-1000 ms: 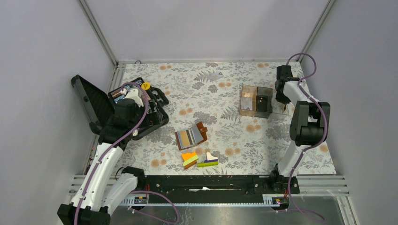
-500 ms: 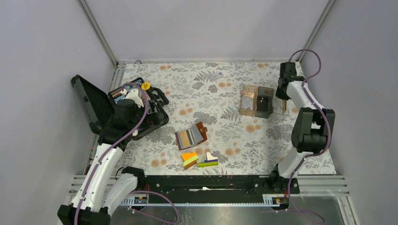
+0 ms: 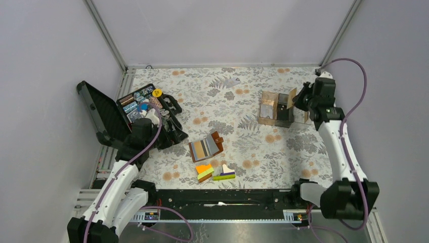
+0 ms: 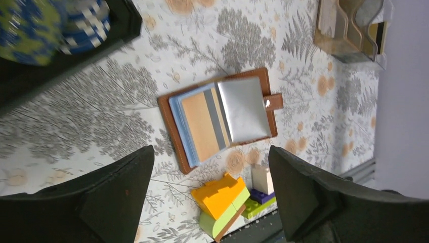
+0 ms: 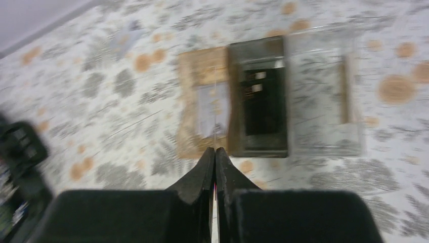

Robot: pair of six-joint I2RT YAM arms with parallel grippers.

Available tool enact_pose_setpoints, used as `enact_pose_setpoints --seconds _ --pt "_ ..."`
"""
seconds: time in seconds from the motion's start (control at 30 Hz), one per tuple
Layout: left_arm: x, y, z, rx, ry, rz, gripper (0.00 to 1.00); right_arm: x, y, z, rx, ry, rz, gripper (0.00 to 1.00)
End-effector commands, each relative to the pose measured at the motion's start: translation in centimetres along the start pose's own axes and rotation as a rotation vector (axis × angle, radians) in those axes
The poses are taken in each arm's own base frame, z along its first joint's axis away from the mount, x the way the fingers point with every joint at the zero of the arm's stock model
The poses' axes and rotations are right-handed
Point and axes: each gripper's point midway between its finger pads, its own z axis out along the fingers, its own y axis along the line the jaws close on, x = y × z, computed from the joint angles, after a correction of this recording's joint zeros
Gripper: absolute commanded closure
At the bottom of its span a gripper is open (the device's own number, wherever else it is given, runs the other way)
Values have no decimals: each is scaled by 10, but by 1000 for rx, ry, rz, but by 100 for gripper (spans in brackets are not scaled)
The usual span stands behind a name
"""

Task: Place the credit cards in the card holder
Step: Pick up the credit card from the storage box.

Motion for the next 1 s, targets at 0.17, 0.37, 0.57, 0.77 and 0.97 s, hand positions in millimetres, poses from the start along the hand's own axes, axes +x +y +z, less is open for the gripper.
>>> enact_pose_setpoints --seconds 0.17,0.37,0.57,0.77,0.97 --pt "25 -49 14 302 33 -143 19 71 137 -48 -577 52 16 100" --pt "22 -97 -8 591 0 -118 16 106 213 -95 -947 56 75 100" --pt "11 -127 -36 767 -55 -80 8 120 258 -146 -1204 70 149 100" --pt "0 -159 -62 913 -89 -28 9 135 287 -180 -1362 107 164 100" --pt "-5 -175 -76 994 -101 -16 29 150 304 -195 -1428 149 148 100"
